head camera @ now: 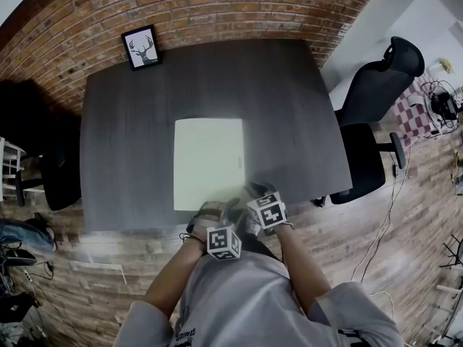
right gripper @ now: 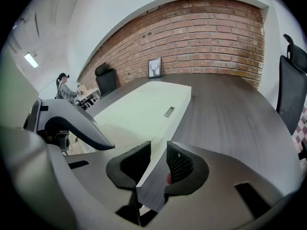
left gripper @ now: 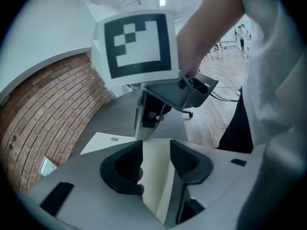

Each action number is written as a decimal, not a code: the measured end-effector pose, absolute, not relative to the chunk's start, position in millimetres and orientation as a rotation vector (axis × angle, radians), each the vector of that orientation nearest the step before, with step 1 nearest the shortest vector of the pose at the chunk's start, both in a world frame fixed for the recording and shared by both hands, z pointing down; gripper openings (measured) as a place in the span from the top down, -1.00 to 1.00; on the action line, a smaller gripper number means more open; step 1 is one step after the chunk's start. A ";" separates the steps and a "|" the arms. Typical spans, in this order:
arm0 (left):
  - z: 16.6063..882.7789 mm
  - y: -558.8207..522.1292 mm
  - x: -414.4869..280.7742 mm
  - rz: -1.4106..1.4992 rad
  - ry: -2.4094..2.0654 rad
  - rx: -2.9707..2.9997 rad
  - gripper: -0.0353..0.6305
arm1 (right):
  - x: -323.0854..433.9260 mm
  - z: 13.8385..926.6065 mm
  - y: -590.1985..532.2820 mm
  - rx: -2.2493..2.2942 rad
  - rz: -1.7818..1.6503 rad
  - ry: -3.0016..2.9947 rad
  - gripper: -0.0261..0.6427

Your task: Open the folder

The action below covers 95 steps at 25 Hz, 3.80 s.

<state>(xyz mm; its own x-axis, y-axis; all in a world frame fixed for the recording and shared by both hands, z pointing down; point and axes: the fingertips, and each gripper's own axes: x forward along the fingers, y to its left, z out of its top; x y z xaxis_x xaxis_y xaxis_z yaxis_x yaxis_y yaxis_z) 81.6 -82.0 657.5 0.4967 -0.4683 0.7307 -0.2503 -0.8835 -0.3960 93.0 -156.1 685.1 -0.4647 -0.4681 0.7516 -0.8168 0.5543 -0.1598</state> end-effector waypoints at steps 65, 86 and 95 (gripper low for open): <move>498.7 -84.1 -233.5 -0.569 2.485 -1.997 0.88 | 88.7 683.0 -156.4 0.924 0.560 -2.107 0.69; 594.2 -49.7 -340.5 -0.995 2.904 -1.740 0.87 | 90.9 680.3 -158.7 0.909 0.525 -2.063 0.69; 600.4 -18.7 -338.1 -1.040 3.000 -1.734 0.87 | 92.4 682.3 -165.0 0.911 0.505 -2.035 0.69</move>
